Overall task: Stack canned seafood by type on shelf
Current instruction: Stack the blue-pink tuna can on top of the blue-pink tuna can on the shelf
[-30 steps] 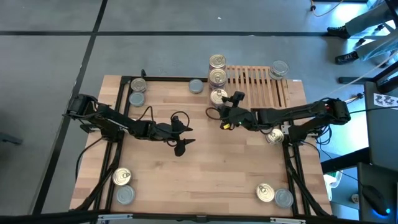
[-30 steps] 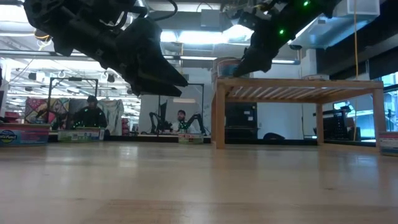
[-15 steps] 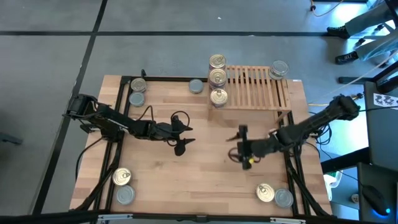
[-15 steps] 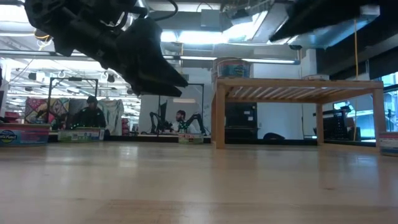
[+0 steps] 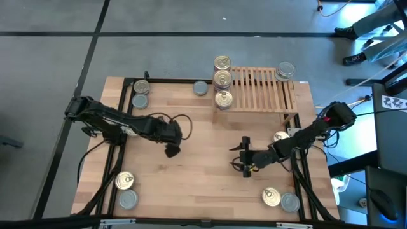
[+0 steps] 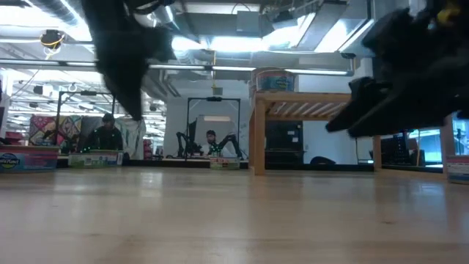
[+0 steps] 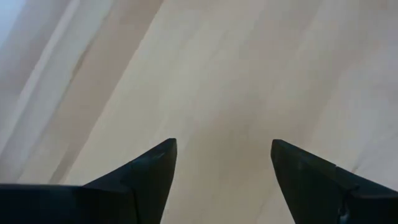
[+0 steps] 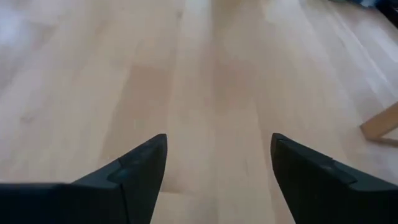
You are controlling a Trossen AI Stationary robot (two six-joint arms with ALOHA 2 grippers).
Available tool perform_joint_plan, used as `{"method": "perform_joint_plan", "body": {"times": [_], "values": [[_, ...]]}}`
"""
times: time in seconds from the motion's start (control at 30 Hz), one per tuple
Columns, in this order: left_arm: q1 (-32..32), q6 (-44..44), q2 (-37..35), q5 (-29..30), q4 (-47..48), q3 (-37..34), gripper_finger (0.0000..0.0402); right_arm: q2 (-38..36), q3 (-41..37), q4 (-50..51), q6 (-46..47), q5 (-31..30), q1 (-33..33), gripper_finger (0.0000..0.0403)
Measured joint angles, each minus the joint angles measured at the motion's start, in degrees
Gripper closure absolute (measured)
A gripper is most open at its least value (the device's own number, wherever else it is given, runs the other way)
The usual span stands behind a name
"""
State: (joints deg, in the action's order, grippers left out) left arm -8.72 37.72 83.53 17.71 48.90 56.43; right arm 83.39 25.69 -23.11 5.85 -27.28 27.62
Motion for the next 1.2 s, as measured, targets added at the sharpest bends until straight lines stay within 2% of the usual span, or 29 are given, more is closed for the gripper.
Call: {"method": "perform_joint_plan", "body": {"times": [0.23, 0.3, 0.4, 0.63, 0.73, 0.83, 1.03, 1.2], "values": [[0.9, 18.5, -0.1, 0.9, 23.9, -0.2, 0.0142, 6.3, 0.0, -3.0, 0.2, -2.5, -1.5, 0.0123], [1.9, 22.2, -0.1, 0.9, 27.5, -1.0, 0.0142, 8.2, 0.0, -2.4, 0.4, -3.3, -1.4, 0.0123], [3.2, 25.1, -0.1, 0.2, 28.0, -2.6, 0.0142, 10.5, 0.0, -4.7, 0.4, -4.0, -1.4, 0.0123], [9.0, 20.4, 0.0, -4.4, 32.1, -6.6, 0.0149, 11.8, 0.0, -8.3, -0.1, -3.8, -1.4, 0.0123], [11.4, 17.4, 0.0, -4.6, 34.4, -6.7, 0.0159, 11.8, 0.0, -9.2, -0.4, -3.8, -1.4, 0.0123], [13.8, 15.7, 0.0, -2.3, 35.9, -6.8, 0.0168, 11.8, 0.0, -9.7, -0.5, -3.7, -1.4, 0.0123], [18.3, 10.0, 0.3, -1.3, 31.5, -11.1, 0.0179, 11.8, 0.0, -10.0, -0.5, -3.2, -1.4, 0.0123], [18.6, 5.4, 1.4, -2.6, 28.3, -10.8, 0.0185, 11.8, 0.0, -9.8, -0.5, -3.2, -1.4, 0.0123]]}}
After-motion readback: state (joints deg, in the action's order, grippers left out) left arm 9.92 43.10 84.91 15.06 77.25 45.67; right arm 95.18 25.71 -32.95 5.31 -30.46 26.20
